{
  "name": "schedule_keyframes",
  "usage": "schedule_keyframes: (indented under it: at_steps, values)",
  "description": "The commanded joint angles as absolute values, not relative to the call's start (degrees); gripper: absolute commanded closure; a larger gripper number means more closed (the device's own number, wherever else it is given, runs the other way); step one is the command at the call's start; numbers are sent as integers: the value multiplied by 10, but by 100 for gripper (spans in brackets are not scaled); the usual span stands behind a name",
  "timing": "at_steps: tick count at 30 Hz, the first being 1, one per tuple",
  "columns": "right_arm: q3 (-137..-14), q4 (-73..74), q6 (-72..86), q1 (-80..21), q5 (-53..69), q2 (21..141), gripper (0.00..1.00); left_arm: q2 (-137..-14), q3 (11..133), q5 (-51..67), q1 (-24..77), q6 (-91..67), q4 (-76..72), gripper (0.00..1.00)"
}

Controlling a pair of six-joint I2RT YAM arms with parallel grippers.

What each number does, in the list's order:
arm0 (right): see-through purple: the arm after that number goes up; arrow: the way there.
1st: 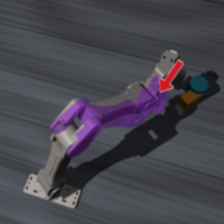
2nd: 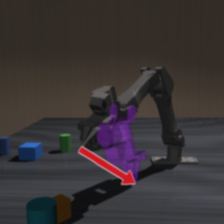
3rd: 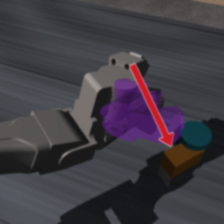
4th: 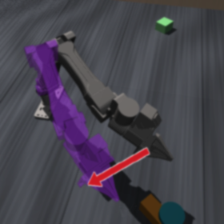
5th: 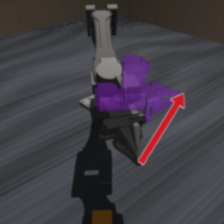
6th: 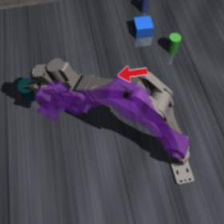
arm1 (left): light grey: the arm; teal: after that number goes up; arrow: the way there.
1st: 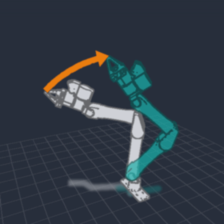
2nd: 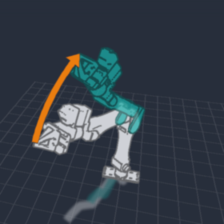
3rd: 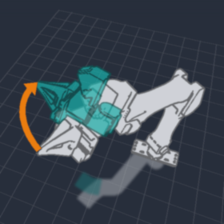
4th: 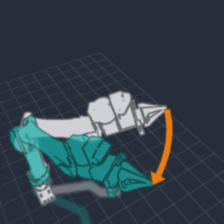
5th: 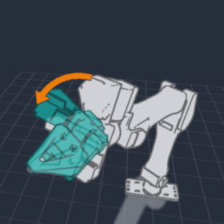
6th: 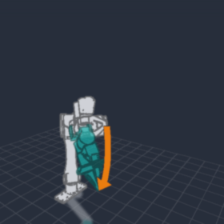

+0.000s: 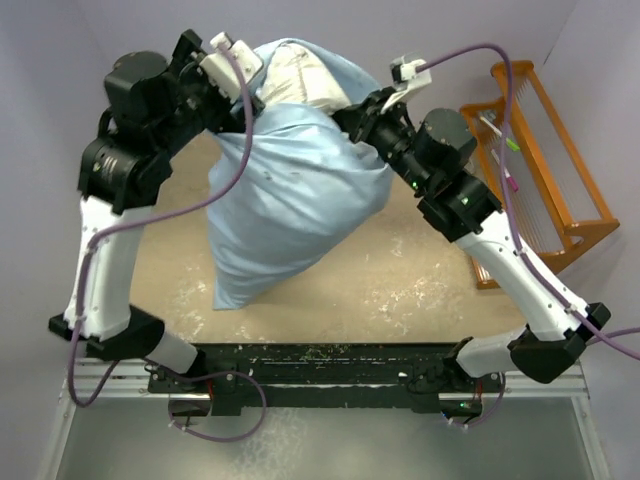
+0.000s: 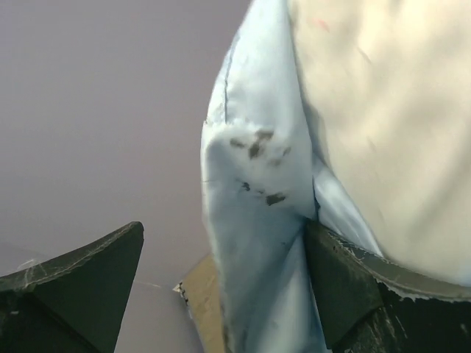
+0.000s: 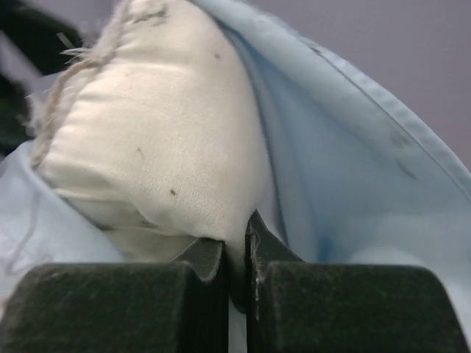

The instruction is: Remove the pillowcase from the pillow

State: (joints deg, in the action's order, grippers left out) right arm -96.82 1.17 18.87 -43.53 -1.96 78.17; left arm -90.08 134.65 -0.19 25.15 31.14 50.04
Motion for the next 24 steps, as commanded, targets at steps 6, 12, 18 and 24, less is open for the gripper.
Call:
schedule_keyframes:
  at_steps: [6,12,18,24]
  values:
    - [-1041,-98,201,-394,-67,800,100,-752,1269,115,269,322,535,7]
    - [-1052,-99,211,-418,-87,824,100,-836,1473,218,269,273,581,3]
    - [-1136,-56,158,-493,-167,886,100,-839,1463,338,270,219,537,0]
    - [-1216,-7,142,-514,-241,947,100,-847,1470,348,270,263,572,9]
